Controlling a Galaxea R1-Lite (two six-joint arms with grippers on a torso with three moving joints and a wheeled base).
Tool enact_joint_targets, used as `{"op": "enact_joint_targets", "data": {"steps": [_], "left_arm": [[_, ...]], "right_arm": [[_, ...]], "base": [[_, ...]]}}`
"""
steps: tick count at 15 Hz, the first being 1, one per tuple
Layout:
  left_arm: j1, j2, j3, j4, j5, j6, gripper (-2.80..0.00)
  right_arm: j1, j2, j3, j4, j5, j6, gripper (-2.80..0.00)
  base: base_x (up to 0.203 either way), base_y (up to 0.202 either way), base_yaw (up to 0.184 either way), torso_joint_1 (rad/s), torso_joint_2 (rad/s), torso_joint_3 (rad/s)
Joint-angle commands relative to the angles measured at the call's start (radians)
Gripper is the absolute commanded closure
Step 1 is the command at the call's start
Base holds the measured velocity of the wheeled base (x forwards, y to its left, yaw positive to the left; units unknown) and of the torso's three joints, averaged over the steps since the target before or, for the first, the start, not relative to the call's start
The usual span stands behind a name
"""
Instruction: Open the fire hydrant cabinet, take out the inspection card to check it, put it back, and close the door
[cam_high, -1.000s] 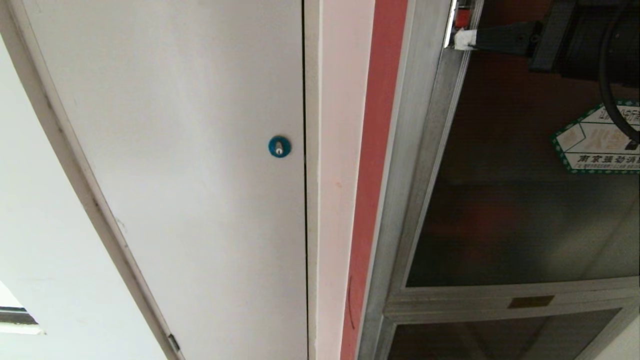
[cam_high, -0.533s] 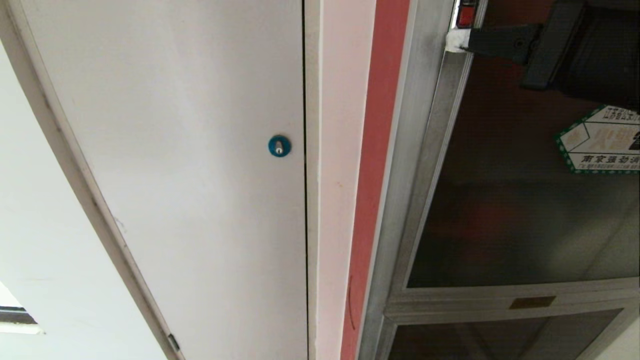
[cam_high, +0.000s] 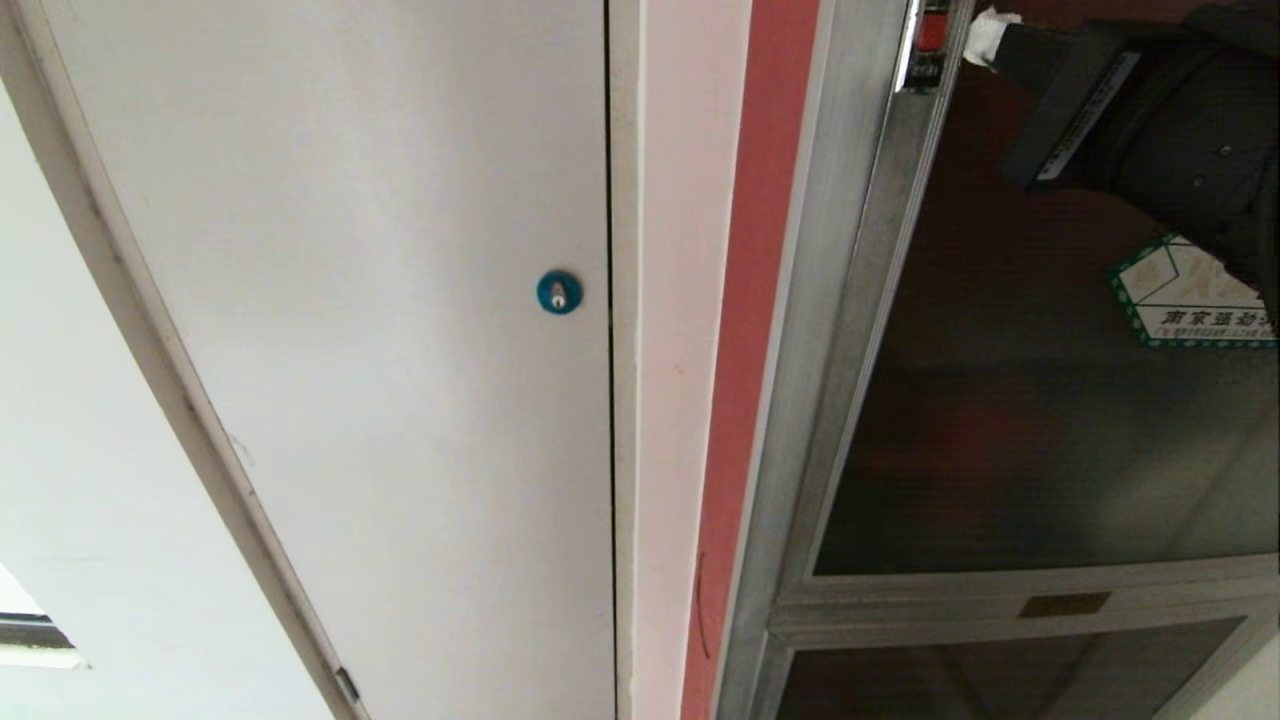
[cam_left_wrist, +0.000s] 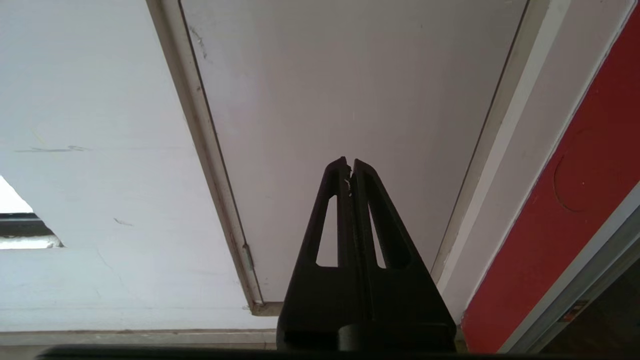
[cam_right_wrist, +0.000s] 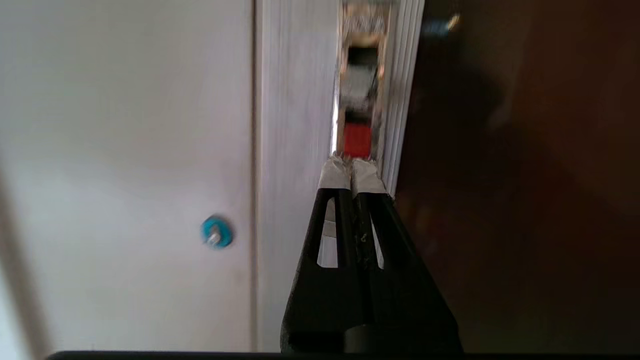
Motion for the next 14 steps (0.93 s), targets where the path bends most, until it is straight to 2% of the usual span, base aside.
{"op": "enact_joint_targets", "data": {"steps": [1,2,3,14], "left_arm": [[0.000,0.000,-0.001,0.000,0.000,-0.001,0.00],[0.000,0.000,0.000,0.000,0.000,-0.001,0.00],[0.000,0.000,0.000,0.000,0.000,-0.001,0.00],[0.000,0.000,0.000,0.000,0.000,-0.001,0.00]], "right_arm": [[0.004,0.030,0.032,-0.101,-0.011,-0.059,0.00],[0.006,0.047,0.036,-0.141,-0.024,-0.082,0.00],[0.007,0.052,0.033,-0.148,-0.034,-0.085,-2.80],[0.009,0.128,-0.088,-0.152,-0.107,-0.087,-2.80]], "base": [[0.000,0.000,0.000,0.000,0.00,0.000],[0.000,0.000,0.000,0.000,0.00,0.000],[0.000,0.000,0.000,0.000,0.00,0.000],[0.000,0.000,0.000,0.000,0.00,0.000]]}}
